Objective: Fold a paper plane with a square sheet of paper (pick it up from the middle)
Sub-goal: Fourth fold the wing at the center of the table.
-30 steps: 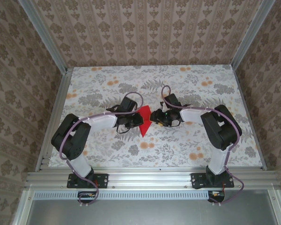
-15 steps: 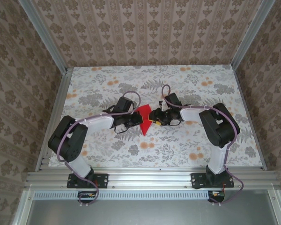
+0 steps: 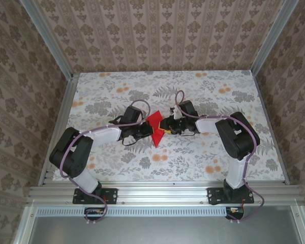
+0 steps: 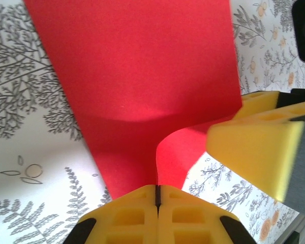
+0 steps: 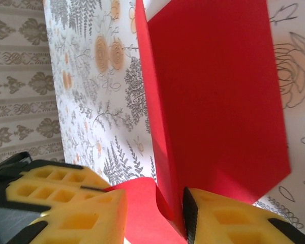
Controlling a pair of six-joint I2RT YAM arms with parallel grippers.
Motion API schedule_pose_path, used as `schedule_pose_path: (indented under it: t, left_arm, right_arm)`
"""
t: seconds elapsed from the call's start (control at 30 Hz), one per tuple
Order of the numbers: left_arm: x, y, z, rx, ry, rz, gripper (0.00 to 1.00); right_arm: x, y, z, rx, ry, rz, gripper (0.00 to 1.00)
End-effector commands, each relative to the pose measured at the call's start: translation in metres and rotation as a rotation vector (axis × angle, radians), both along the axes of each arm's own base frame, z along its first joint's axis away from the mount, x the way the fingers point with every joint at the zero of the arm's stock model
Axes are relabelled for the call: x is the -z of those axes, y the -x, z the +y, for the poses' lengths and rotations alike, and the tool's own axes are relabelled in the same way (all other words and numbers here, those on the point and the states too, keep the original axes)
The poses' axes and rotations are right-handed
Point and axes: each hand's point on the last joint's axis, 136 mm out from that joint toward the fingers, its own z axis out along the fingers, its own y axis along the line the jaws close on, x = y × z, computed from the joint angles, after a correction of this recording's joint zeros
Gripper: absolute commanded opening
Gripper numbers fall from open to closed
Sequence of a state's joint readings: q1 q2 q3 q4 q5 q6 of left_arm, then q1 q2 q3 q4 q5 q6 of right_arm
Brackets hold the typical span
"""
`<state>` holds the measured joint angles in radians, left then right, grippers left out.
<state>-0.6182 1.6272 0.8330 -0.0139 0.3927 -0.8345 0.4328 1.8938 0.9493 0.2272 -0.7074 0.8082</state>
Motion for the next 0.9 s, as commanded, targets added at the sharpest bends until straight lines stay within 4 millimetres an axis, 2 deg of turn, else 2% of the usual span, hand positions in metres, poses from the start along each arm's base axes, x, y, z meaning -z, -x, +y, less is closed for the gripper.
schedule_pose_path:
  t: [0.0, 0.27, 0.43, 0.63, 0.87]
  left_arm:
    - [0.0, -0.001, 0.01, -0.033, -0.017, 0.002, 0.0]
    - [0.009, -0.003, 0.016, -0.05, -0.065, 0.016, 0.0]
    - [0.013, -0.006, 0.014, -0.038, -0.077, 0.019, 0.0]
    - [0.015, -0.009, 0.012, -0.026, -0.088, 0.02, 0.06]
    - [0.02, -0.009, 0.016, -0.023, -0.124, 0.021, 0.08]
  right_arm:
    - [0.0, 0.006, 0.006, -0.038, -0.054, -0.016, 0.35]
    - [0.017, 0.005, 0.002, -0.051, 0.014, -0.017, 0.33]
    - [0.021, 0.004, 0.003, -0.055, 0.025, -0.009, 0.27]
    - [0.024, 0.002, 0.003, -0.047, 0.041, 0.001, 0.18]
    - [0.025, -0.003, 0.01, -0.048, 0.038, -0.002, 0.2]
